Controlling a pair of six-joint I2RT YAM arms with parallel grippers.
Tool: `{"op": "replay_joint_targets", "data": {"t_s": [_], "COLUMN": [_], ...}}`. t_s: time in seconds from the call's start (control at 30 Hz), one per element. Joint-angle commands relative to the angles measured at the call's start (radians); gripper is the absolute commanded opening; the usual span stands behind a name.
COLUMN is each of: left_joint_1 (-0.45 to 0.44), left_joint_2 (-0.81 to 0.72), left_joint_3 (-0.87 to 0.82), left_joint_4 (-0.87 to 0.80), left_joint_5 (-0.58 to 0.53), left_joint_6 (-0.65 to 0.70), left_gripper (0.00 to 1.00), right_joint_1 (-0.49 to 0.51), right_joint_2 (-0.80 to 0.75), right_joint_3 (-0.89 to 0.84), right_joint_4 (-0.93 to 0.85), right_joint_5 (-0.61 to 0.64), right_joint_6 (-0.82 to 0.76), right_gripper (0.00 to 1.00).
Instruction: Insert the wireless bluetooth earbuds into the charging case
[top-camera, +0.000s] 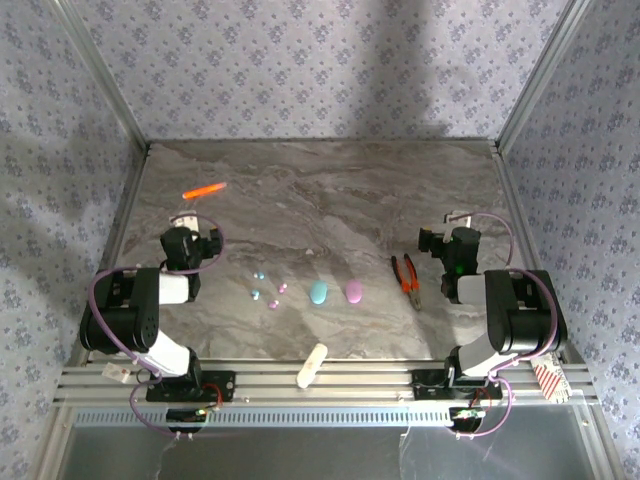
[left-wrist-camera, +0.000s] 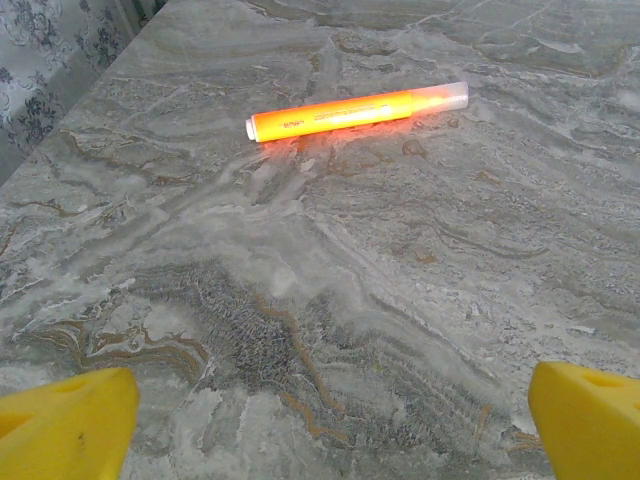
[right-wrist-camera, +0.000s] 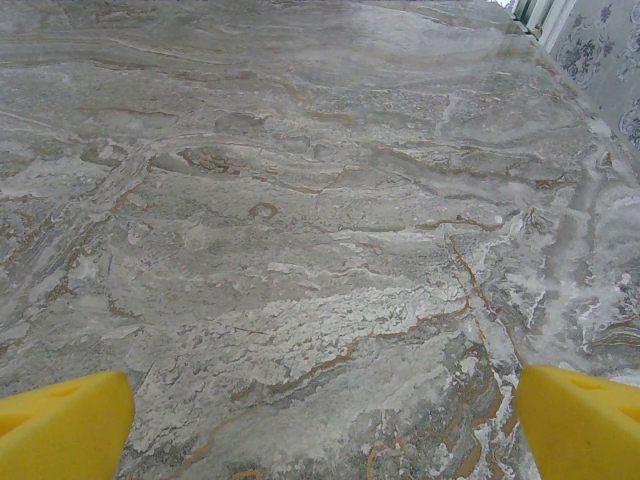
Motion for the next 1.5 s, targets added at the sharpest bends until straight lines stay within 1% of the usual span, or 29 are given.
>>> {"op": "replay_joint_targets", "data": {"t_s": [0.0, 0.53, 0.6, 0.67, 0.73, 0.77, 0.87, 0.97, 1.1, 1.17, 1.23, 1.33, 1.37, 1.4, 1.47], "left_joint_1": [-0.003, -0.004, -0.006, -0.026, -0.051, -0.063, -0.093, -0.114, -0.118, -0.117, -0.117, -0.117, -0.117, -0.117, -0.117], "left_joint_2": [-0.005, -0.007, -0.046, -0.088, -0.154, -0.193, -0.345, -0.512, -0.744, -0.846, -0.946, -1.067, -1.098, -1.128, -1.173], "left_joint_3": [0.01, 0.009, 0.022, -0.005, -0.041, -0.049, -0.041, -0.021, 0.05, 0.079, 0.094, 0.121, 0.134, 0.146, 0.159], "left_joint_4": [0.04, 0.046, -0.013, 0.002, 0.008, -0.012, -0.16, -0.316, -0.621, -0.753, -0.87, -1.06, -1.117, -1.169, -1.216], "left_joint_5": [-0.008, -0.004, 0.03, 0.019, -0.021, -0.032, -0.051, -0.058, -0.08, -0.041, 0.006, 0.012, 0.017, 0.032, 0.081], "left_joint_6": [-0.01, -0.008, 0.01, 0.034, 0.053, 0.062, 0.064, 0.035, -0.137, -0.207, -0.286, -0.426, -0.453, -0.472, -0.469], "left_gripper": [1.0, 1.0, 1.0, 1.0, 1.0, 1.0, 1.0, 1.0, 1.0, 1.0, 1.0, 1.0, 1.0, 1.0, 1.0], "right_joint_1": [-0.005, -0.005, -0.006, 0.0, 0.026, 0.034, 0.071, 0.115, 0.177, 0.201, 0.213, 0.211, 0.209, 0.203, 0.183], "right_joint_2": [0.005, 0.004, 0.001, -0.038, -0.112, -0.136, -0.228, -0.346, -0.519, -0.596, -0.659, -0.715, -0.721, -0.724, -0.724], "right_joint_3": [0.02, 0.02, 0.016, 0.048, 0.107, 0.105, 0.082, 0.109, 0.183, 0.218, 0.25, 0.306, 0.325, 0.336, 0.339], "right_joint_4": [0.004, 0.004, 0.009, -0.067, -0.236, -0.25, -0.274, -0.392, -0.595, -0.706, -0.817, -0.998, -1.054, -1.099, -1.163], "right_joint_5": [-0.006, -0.008, -0.01, -0.014, 0.022, 0.027, 0.052, 0.061, 0.062, 0.045, 0.002, -0.04, -0.043, -0.044, -0.037], "right_joint_6": [-0.008, -0.008, -0.007, -0.017, -0.031, -0.04, -0.06, -0.043, 0.045, 0.119, 0.183, 0.277, 0.296, 0.315, 0.372], "right_gripper": [1.0, 1.0, 1.0, 1.0, 1.0, 1.0, 1.0, 1.0, 1.0, 1.0, 1.0, 1.0, 1.0, 1.0, 1.0]}}
